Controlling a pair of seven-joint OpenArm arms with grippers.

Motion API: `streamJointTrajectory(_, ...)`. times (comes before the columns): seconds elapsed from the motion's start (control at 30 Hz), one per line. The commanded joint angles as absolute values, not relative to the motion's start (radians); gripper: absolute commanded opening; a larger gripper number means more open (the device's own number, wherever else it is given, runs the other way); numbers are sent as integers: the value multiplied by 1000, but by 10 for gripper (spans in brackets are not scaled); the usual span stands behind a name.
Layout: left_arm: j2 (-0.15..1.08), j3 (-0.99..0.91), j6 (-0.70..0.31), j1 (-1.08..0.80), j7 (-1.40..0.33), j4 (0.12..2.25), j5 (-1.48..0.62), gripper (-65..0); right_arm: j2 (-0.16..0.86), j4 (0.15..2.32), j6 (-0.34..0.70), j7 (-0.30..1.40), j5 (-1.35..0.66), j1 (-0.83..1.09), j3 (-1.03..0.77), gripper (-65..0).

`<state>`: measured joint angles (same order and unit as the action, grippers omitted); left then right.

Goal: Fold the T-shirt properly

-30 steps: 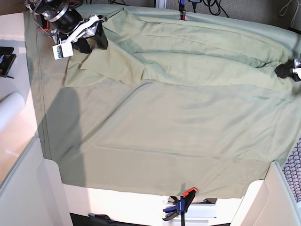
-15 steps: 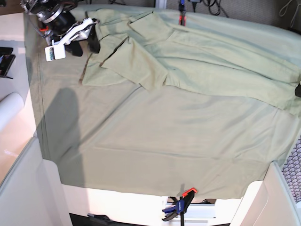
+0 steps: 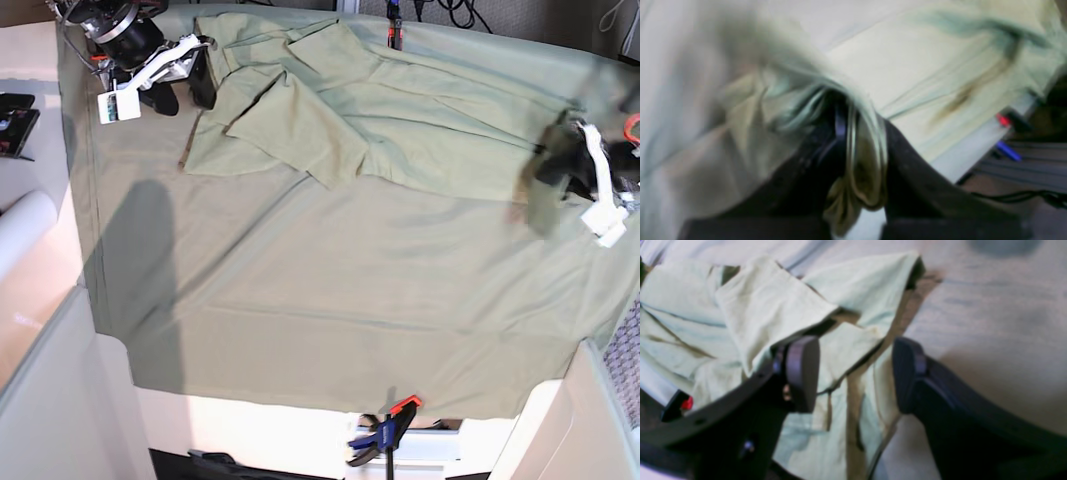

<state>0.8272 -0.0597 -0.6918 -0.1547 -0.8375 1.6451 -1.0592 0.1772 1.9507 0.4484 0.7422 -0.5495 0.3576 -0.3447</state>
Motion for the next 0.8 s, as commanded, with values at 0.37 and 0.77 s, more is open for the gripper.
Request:
streamJointTrajectory(0.37,740,97,-698,-150,-770,1656,-889,-579,185,1970,451,714,-538,355,-354,-303)
streamJointTrajectory(0.77,728,107,-698,-150,-874,1713,-1144,-333,184,1951,426,684,-495,347,-446,-209)
